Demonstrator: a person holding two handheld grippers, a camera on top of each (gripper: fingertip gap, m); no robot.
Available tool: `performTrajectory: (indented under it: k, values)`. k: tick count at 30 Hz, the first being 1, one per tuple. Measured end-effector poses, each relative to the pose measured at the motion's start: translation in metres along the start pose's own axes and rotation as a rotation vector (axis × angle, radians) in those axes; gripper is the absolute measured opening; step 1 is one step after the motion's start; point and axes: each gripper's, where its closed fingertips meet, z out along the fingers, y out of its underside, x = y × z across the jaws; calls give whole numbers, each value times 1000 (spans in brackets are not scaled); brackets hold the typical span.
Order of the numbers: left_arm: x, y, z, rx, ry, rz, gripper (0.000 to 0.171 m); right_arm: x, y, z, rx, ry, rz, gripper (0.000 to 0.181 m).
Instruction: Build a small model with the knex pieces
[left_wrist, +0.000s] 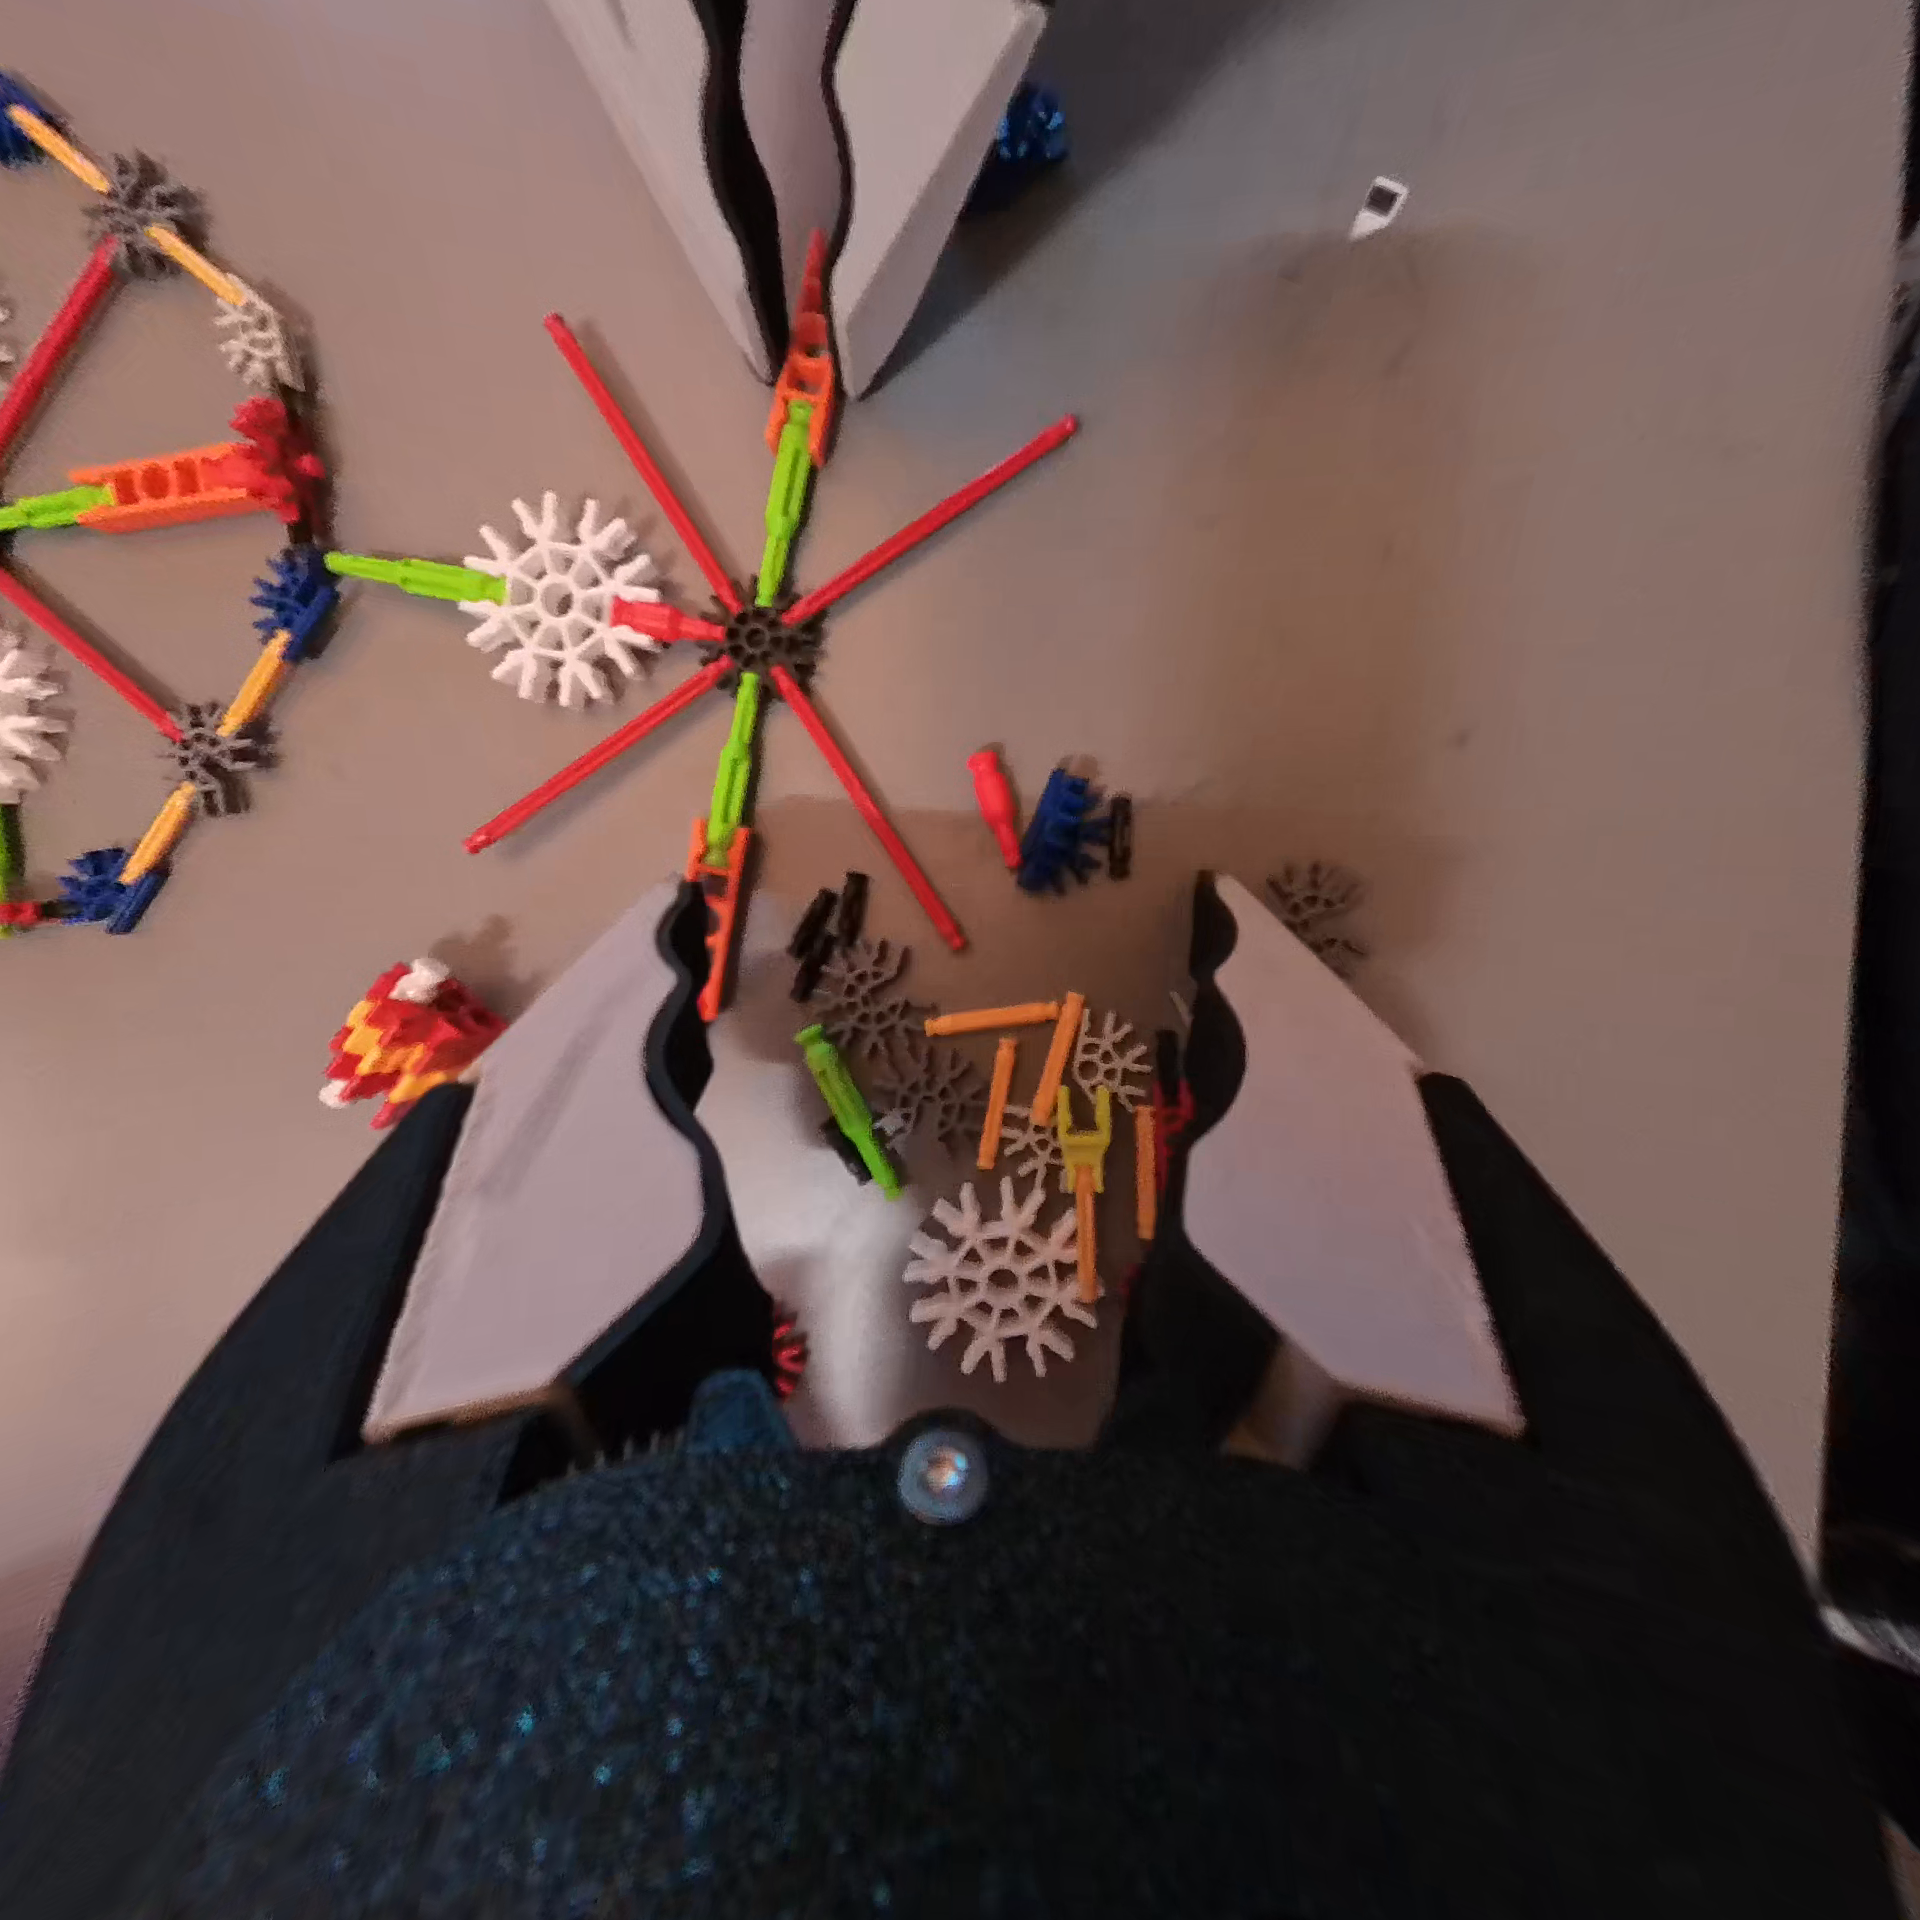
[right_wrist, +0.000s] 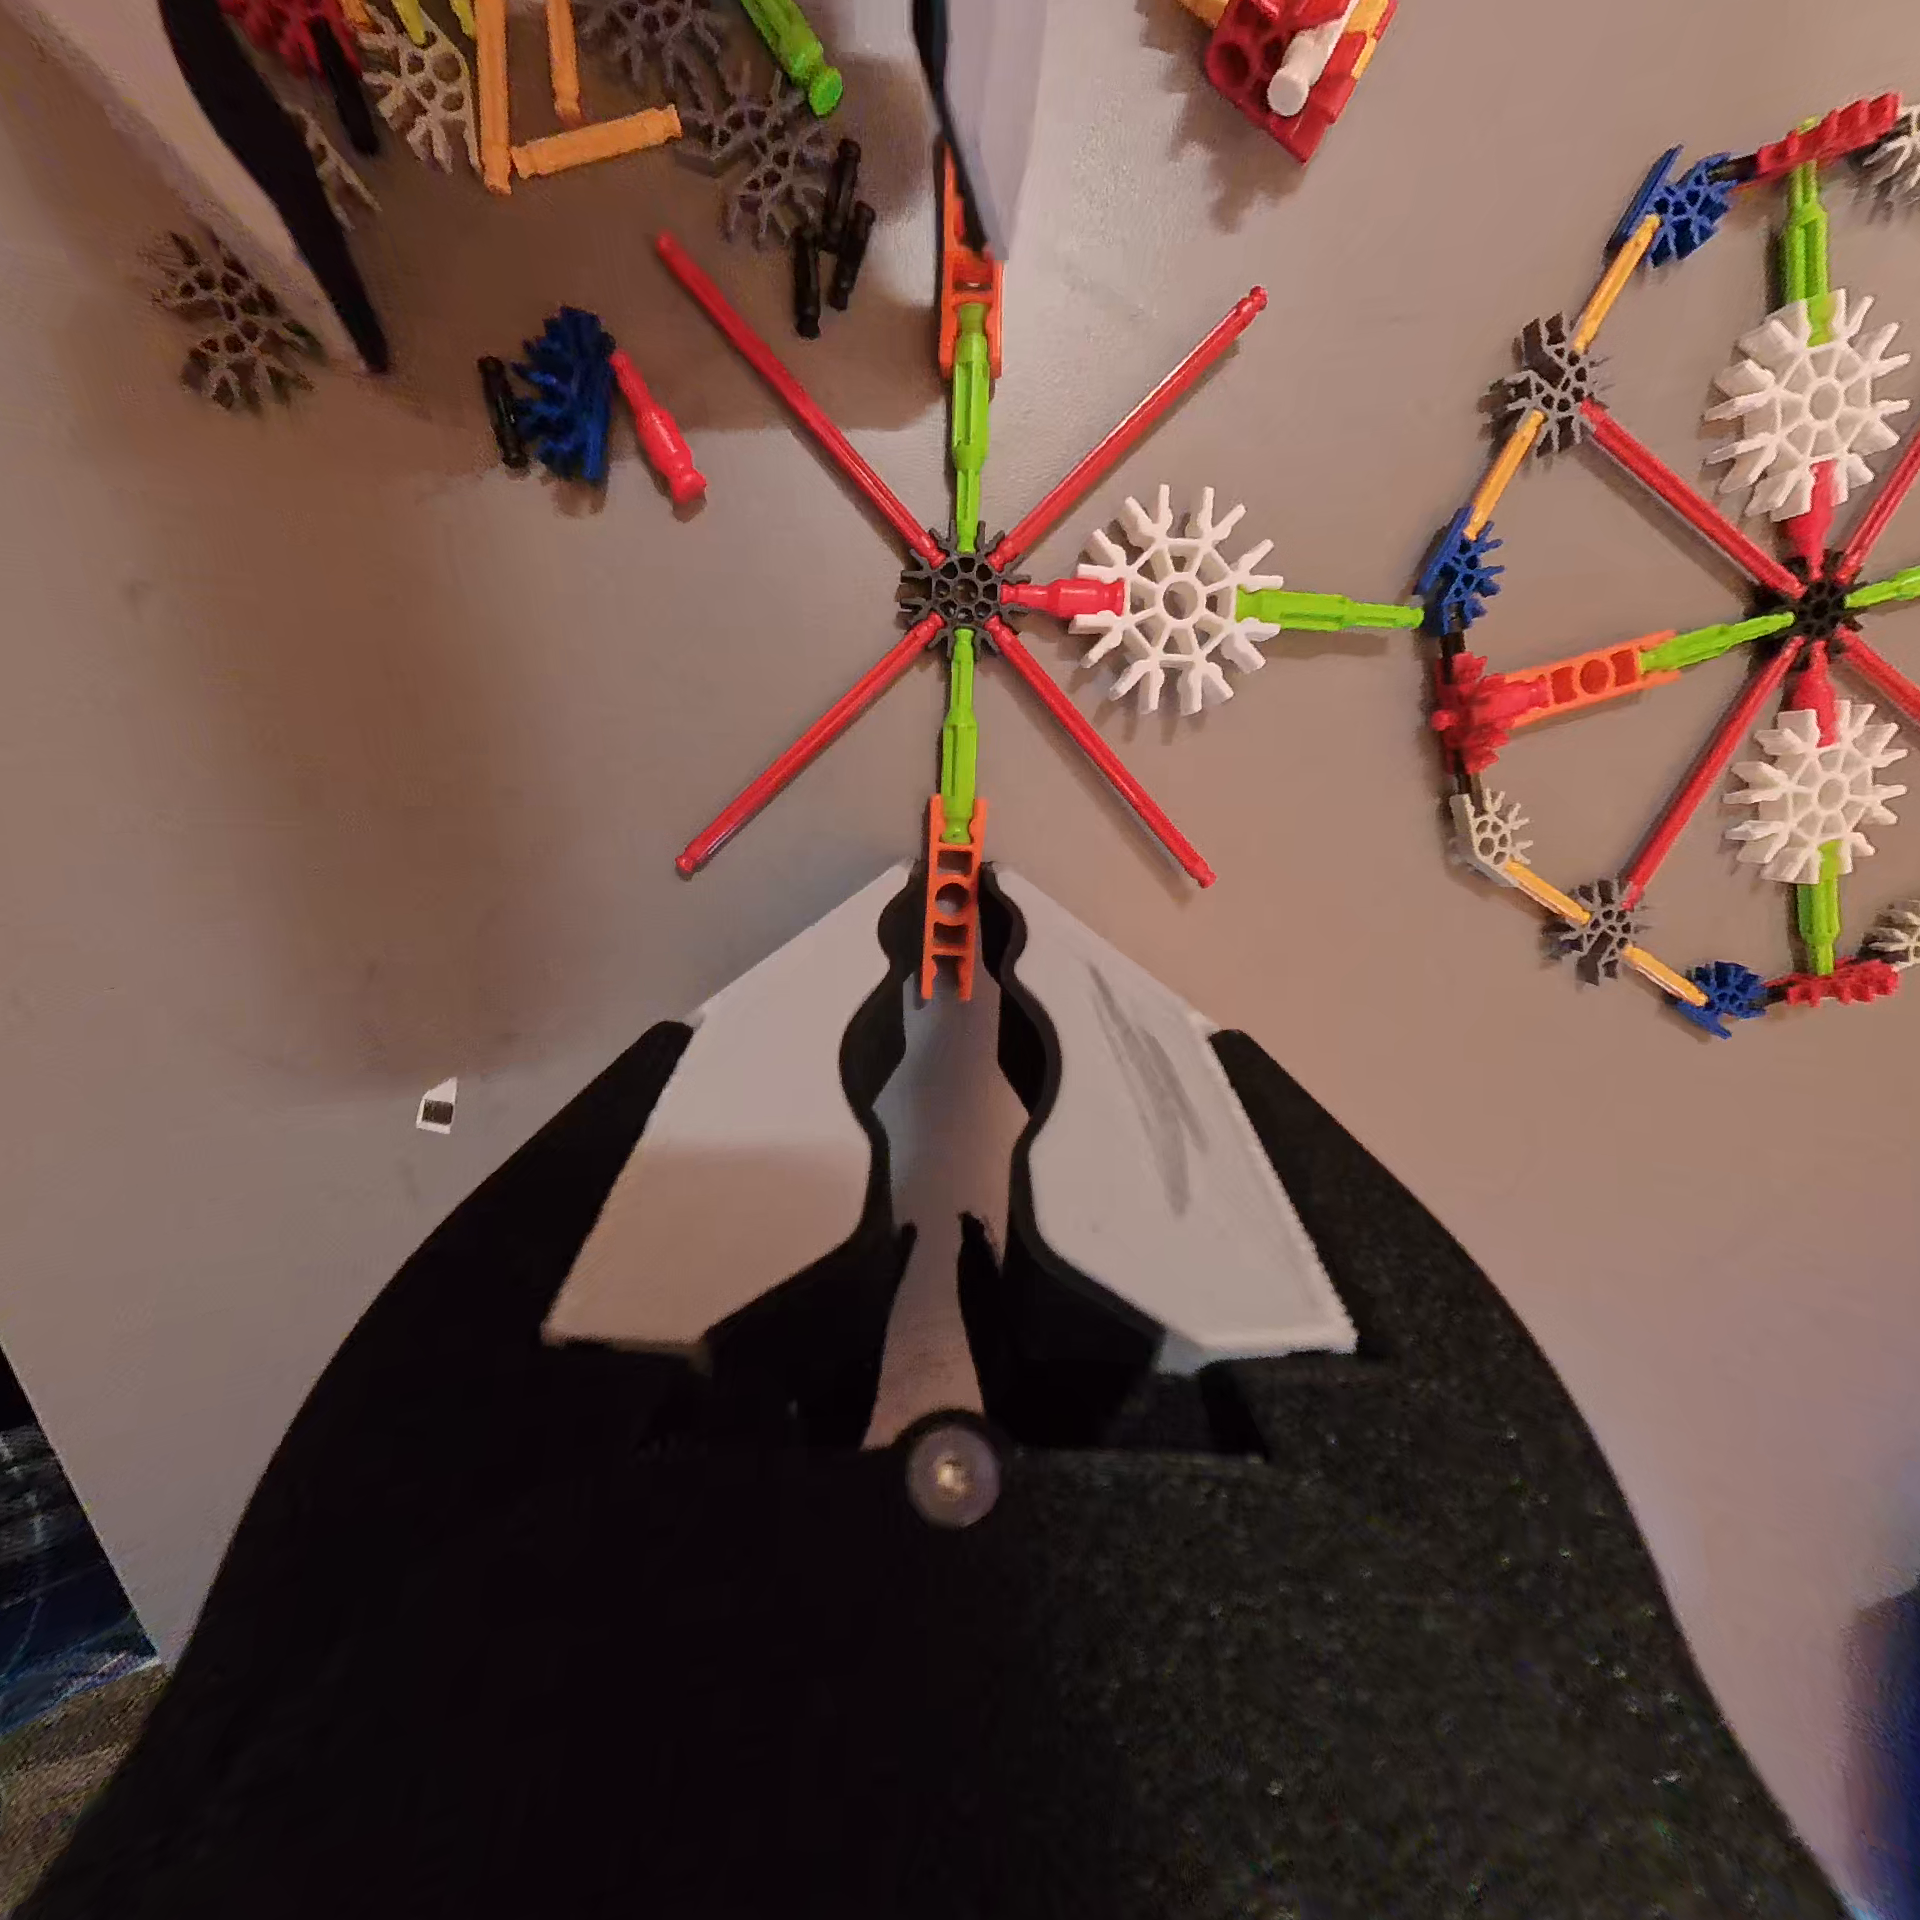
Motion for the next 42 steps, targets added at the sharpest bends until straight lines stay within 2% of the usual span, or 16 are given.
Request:
performTrajectory:
  k: [4, 10, 12, 18, 24, 31, 34, 38, 42]
  values:
    - [4, 3, 0, -18, 18, -3, 92, -1, 0, 0, 17, -3, 13, 9]
    - [-7, 0, 0, 4, -41, 12, 105, -2, 0, 0, 24, -11, 12, 9]
    - [2, 1, 1, 3, 26, -9, 104, -2, 0, 0, 31, -17, 18, 9]
    - [6, 2, 1, 10, 55, -8, 110, -2, 0, 0, 42, -25, 25, 9]
    - [20, 5, 6, -9, 83, 27, 137, -2, 0, 0, 43, -21, 21, 9]
    - [23, 4, 9, 4, 96, 16, 144, -1, 0, 0, 43, -18, 20, 9]
    - [22, 4, 8, -7, 89, 14, 144, 5, 1, -2, 31, 37, 8, 21]
    - [12, 8, -2, -18, 81, -6, 144, -5, -26, -12, 115, 52, -40, 18]
    - [15, 4, -12, -1, 110, -12, 143, -28, -55, -1, 172, -13, -108, 11]
